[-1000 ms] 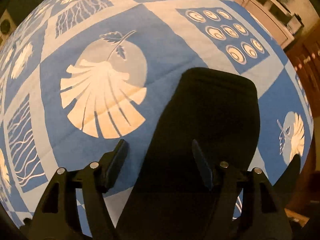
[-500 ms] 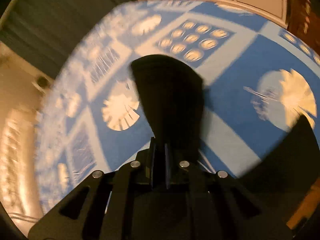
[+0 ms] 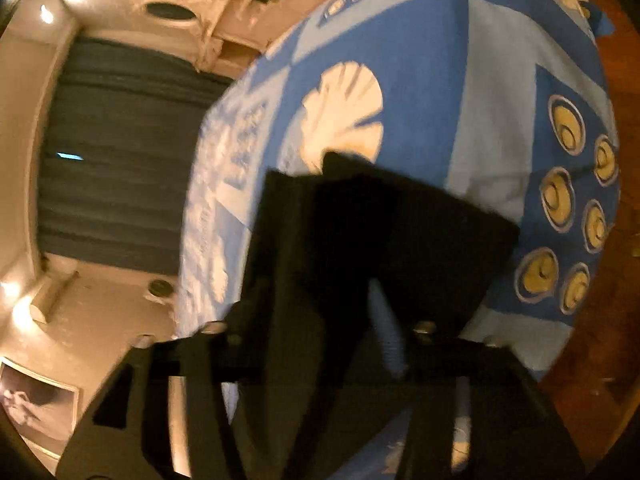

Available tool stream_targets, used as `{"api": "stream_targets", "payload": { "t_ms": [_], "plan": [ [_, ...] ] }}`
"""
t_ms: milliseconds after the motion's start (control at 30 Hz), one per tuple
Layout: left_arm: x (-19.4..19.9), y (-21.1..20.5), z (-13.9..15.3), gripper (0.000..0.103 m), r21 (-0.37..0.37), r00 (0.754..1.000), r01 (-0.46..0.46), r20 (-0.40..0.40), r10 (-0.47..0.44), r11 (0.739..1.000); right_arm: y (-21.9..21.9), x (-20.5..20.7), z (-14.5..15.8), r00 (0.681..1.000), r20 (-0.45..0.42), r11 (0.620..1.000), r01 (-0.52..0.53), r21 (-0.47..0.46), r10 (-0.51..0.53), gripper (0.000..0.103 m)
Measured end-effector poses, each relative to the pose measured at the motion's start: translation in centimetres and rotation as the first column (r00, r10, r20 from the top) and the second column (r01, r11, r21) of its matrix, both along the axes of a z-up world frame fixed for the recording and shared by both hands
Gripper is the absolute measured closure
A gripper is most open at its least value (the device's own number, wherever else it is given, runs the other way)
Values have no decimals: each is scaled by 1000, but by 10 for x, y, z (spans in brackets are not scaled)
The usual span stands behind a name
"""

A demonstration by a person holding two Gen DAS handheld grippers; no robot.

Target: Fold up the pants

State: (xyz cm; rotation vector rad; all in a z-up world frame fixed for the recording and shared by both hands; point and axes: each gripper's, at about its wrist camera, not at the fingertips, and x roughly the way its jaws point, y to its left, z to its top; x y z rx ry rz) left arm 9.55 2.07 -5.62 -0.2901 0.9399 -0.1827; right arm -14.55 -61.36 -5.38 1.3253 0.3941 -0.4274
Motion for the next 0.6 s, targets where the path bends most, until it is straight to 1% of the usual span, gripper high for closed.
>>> {"api": "stream_targets", "payload": {
  "t_ms": [100, 133, 167, 200, 267, 300, 333, 433, 467, 533, 567, 600],
  "plan": [
    [1, 0, 0, 6, -5, 1000, -12, -6, 12, 1000, -8, 5, 1, 1000, -24, 1000, 17, -11, -18, 48],
    [2, 0, 0, 6, -4, 1000, -15, -8, 15, 1000, -9, 6, 0, 999, -32, 1000, 17, -8, -18, 55],
    [2, 0, 0, 6, 0, 1000, -17, -10, 17, 1000, -10, 9, -1, 999, -51, 1000, 11, -9, -12, 84],
    [2, -1, 0, 6, 2, 1000, -19, -10, 19, 1000, -10, 12, 0, 998, -67, 1000, -1, -14, 0, 93],
    [2, -1, 1, 6, 3, 1000, -19, -9, 19, 1000, -10, 6, 6, 998, -63, 999, -1, -37, -1, 95],
    [0, 0, 3, 6, -11, 1000, -22, -5, 22, 1000, -8, 2, 12, 999, -54, 998, 0, -55, -3, 96],
    [-1, 2, 5, 6, -28, 1000, -26, -3, 26, 999, -6, -5, 20, 999, -39, 996, 6, -88, -10, 96],
    [-7, 9, 10, 6, -104, 999, -43, 6, 44, 994, -2, -21, 28, 999, -34, 989, 27, -148, -32, 96],
    [-11, 10, 11, 6, -124, 999, -47, 8, 48, 991, -1, -29, 25, 998, -41, 987, 39, -157, -46, 96],
    [-13, 9, 11, 6, -125, 999, -41, 12, 42, 991, -2, -39, 13, 996, -60, 987, 50, -150, -59, 96],
    [-14, 8, 11, 6, -113, 999, -30, 16, 32, 993, -4, -43, 0, 995, -79, 991, 48, -125, -58, 96],
    [-13, 4, 10, 6, -79, 1000, -5, 17, 6, 997, -7, -46, -14, 994, -87, 994, 61, -88, -68, 96]
  ]
}}
